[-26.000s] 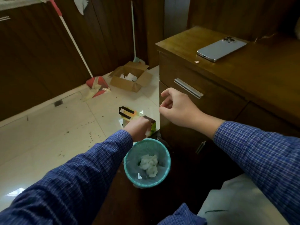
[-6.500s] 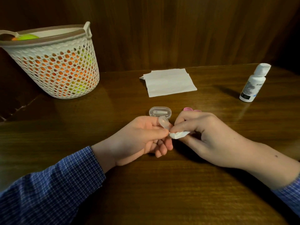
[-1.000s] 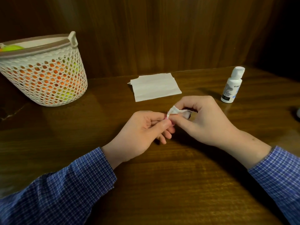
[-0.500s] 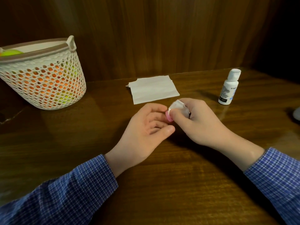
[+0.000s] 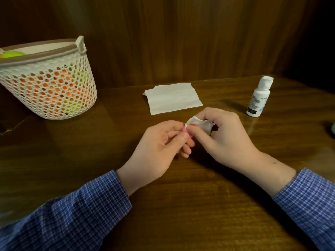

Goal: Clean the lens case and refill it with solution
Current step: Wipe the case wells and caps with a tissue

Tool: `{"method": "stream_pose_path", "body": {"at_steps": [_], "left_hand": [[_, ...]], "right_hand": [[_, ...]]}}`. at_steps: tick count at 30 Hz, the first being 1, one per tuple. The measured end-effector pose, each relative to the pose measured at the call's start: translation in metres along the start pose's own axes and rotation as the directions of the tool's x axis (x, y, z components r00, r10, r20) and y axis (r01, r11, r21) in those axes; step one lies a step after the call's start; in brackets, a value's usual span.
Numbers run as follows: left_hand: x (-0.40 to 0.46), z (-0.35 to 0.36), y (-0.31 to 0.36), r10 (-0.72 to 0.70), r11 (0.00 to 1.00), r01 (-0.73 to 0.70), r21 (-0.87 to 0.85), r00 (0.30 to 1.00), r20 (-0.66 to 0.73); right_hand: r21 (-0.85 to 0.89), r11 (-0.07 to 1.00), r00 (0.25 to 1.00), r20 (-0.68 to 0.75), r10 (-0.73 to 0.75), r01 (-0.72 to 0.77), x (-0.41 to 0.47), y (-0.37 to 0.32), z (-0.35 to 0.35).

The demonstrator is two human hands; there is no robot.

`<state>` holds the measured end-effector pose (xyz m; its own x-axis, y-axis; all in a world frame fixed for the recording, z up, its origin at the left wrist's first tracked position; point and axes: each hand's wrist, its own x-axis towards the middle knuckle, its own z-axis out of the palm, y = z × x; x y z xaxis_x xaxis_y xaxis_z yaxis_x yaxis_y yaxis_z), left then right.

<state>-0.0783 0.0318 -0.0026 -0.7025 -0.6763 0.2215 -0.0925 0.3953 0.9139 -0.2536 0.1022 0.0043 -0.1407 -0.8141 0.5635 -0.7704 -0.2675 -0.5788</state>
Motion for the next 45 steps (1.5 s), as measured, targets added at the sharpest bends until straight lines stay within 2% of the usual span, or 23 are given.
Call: {"method": "stream_pose_path", "body": {"at_steps": [3,6,10,12,14,18,21,24,28,34,38,42,45], "left_hand": [[0.001,-0.004,0.000,-0.045,0.996,0.051,-0.073,0.995,0.085],[0.001,-0.007,-0.001,-0.097,0.976,0.128,-0.174,0.980,0.177],[0.002,-0.005,-0.001,-0.145,0.934,0.216,-0.285,0.957,0.249],[0.003,-0.003,0.000,-0.140,0.918,0.218,-0.330,0.959,0.245],[0.004,-0.001,0.000,-0.123,0.933,0.177,-0.313,0.975,0.183],[0.001,0.007,-0.001,-0.019,0.994,0.016,-0.109,0.999,-0.028],[-0.001,0.011,-0.002,0.062,0.998,-0.060,0.013,0.990,-0.128],[-0.001,0.011,-0.003,0.043,0.999,-0.041,0.018,0.987,-0.156],[-0.002,0.009,0.000,-0.005,1.000,0.003,-0.021,0.991,-0.132],[0.000,0.007,0.000,-0.118,0.979,0.113,-0.171,0.993,-0.021],[0.001,0.004,-0.003,-0.137,0.958,0.146,-0.248,0.989,0.054],[0.005,0.000,-0.003,-0.155,0.862,0.215,-0.460,0.974,0.166],[0.008,-0.003,-0.002,-0.162,0.796,0.258,-0.548,0.962,0.219]], "right_hand": [[-0.023,0.993,0.993,0.007,-0.115,0.115,0.001,0.001,-0.003],[-0.012,0.975,0.971,0.097,-0.220,0.222,0.002,0.003,-0.009],[-0.035,0.975,0.958,0.194,-0.211,0.221,0.005,0.003,-0.014],[-0.068,0.980,0.967,0.188,-0.170,0.185,0.004,0.002,-0.013],[-0.061,0.994,0.985,0.152,-0.083,0.093,0.004,0.000,-0.009],[0.139,0.973,0.971,0.181,0.156,-0.182,0.003,-0.002,-0.003],[0.205,0.937,0.950,0.196,0.243,-0.282,0.003,-0.005,0.000],[0.208,0.917,0.936,0.170,0.308,-0.340,0.003,-0.004,0.003],[0.164,0.946,0.959,0.072,0.273,-0.281,0.001,-0.007,0.004],[0.098,0.991,0.996,-0.010,0.094,-0.092,-0.003,-0.007,0.003],[0.024,1.000,0.999,-0.044,-0.010,0.011,-0.002,-0.005,0.003],[0.007,0.997,0.994,-0.074,-0.081,0.081,-0.001,-0.006,0.001],[0.129,0.991,0.996,-0.088,-0.021,0.033,0.000,-0.007,-0.002]]}}
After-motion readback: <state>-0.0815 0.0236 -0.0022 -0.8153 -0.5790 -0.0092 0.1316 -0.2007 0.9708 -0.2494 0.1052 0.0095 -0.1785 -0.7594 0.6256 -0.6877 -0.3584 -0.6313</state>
